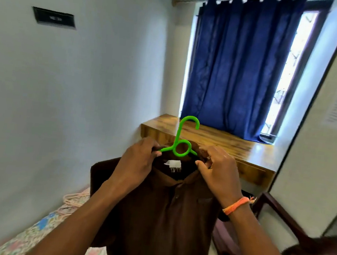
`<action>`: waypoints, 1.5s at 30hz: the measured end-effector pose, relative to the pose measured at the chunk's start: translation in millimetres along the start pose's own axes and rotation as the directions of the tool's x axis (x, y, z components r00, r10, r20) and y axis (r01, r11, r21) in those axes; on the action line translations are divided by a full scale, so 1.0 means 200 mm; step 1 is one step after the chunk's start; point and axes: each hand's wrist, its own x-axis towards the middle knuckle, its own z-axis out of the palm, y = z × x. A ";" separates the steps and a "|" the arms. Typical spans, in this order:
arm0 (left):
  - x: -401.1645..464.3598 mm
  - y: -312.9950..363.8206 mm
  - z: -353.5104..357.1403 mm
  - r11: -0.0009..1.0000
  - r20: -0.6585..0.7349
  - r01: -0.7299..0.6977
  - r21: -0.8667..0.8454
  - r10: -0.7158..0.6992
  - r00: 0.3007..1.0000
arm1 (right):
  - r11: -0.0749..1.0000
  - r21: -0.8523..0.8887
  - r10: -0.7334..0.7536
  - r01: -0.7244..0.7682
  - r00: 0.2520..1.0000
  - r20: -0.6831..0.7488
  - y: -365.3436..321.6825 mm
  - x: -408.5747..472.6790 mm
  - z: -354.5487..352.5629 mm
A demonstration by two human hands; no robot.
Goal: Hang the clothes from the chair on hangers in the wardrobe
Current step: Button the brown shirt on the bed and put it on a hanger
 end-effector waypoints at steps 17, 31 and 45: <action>0.01 1.00 0.67 0.991 0.064 -0.059 -0.123 0.068 0.996 | 0.836 0.383 0.421 -0.393 0.907 0.011 0.96 -0.29 -0.91; 0.42 1.81 1.51 0.894 0.023 -0.375 -0.244 0.392 0.920 | 0.956 -0.128 0.264 -0.264 0.964 -0.018 1.87 -0.51 -1.55; 1.08 2.86 2.64 0.711 -0.023 -0.614 -0.343 0.647 0.762 | 0.743 -0.468 0.296 -0.479 0.861 -0.413 2.93 -0.38 -2.31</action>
